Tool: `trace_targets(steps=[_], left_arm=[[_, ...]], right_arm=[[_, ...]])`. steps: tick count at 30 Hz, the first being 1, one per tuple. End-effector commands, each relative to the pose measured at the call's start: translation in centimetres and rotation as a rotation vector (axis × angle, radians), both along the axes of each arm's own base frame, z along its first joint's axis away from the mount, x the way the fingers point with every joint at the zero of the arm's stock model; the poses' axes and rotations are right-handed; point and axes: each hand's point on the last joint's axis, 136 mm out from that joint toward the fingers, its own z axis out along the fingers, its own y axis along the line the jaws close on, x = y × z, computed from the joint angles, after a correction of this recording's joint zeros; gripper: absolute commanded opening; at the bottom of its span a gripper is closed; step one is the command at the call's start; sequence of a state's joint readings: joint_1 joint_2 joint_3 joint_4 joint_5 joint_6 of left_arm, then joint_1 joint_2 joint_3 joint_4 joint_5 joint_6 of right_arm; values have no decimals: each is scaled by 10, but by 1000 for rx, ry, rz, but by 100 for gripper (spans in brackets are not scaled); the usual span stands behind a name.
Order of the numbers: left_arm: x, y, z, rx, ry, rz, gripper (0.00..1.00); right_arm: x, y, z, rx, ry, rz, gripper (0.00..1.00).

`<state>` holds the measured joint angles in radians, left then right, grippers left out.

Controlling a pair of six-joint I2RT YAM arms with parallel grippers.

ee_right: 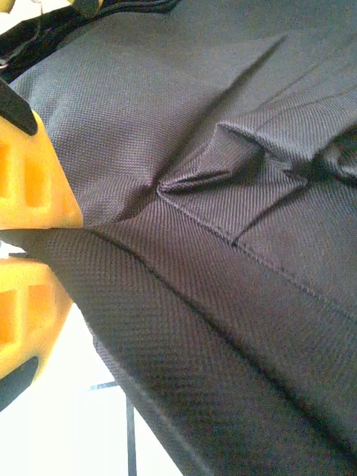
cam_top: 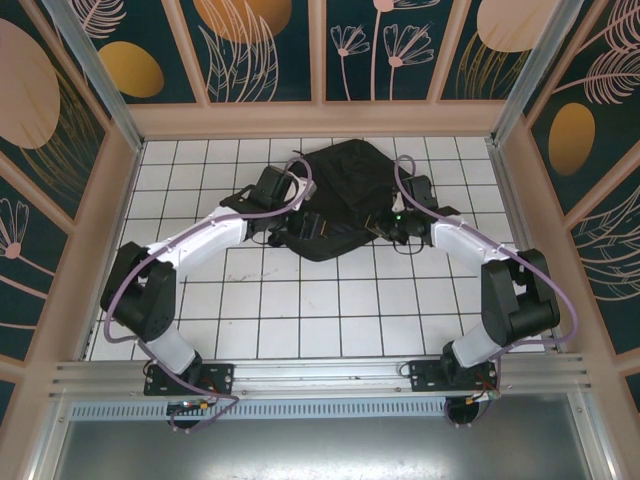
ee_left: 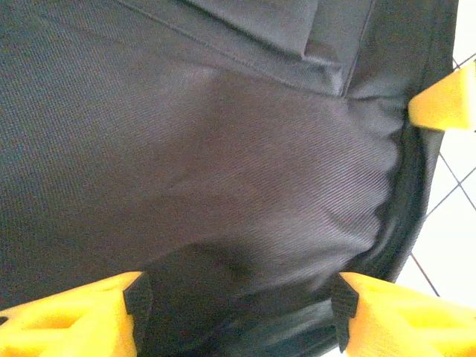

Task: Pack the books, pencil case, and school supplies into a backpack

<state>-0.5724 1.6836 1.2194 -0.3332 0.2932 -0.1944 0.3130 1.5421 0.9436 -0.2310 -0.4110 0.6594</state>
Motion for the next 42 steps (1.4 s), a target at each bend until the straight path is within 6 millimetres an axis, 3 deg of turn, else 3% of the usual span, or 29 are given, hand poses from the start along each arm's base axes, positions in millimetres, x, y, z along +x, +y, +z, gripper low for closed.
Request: trace_targets(steps=[1,4,7,16,20,21,22,27,28,32,38,42], left_arm=[[-7,-17,7,-77,17,-117,68],[-8,-22,-7,-83,57,-132,68],[-13,-30,-16,-114,108,-162,61],[-33,-34,-18,-187,171,-202,38],[-38,-35,-17,-208,197,-211,13],[-39,-35,-16,-208,199,-209,2],[-40,-35,-16,-209,203,-208,0],[-32,-30,-5,-193,157,-159,0],[-30,-28,8,-198,121,-144,0],[-23,-19,23,-189,60,-80,0],[-28,-9,24,-176,38,-50,0],[-34,-9,24,-205,44,-56,0]], right_arm=[[0,-3,0,31,-11,41,14],[-1,-2,2,39,-15,51,14],[-2,-2,1,42,-12,55,14],[1,-10,-3,45,0,34,13],[3,-13,-6,43,10,21,12],[3,-13,-5,43,9,19,12],[3,-14,-5,44,7,18,12],[6,-19,-6,15,2,3,11],[7,-21,-7,7,2,0,11],[10,-33,-9,-54,-2,-31,8],[16,-50,-9,-125,-14,-89,5],[20,-50,-3,-120,-29,-90,4]])
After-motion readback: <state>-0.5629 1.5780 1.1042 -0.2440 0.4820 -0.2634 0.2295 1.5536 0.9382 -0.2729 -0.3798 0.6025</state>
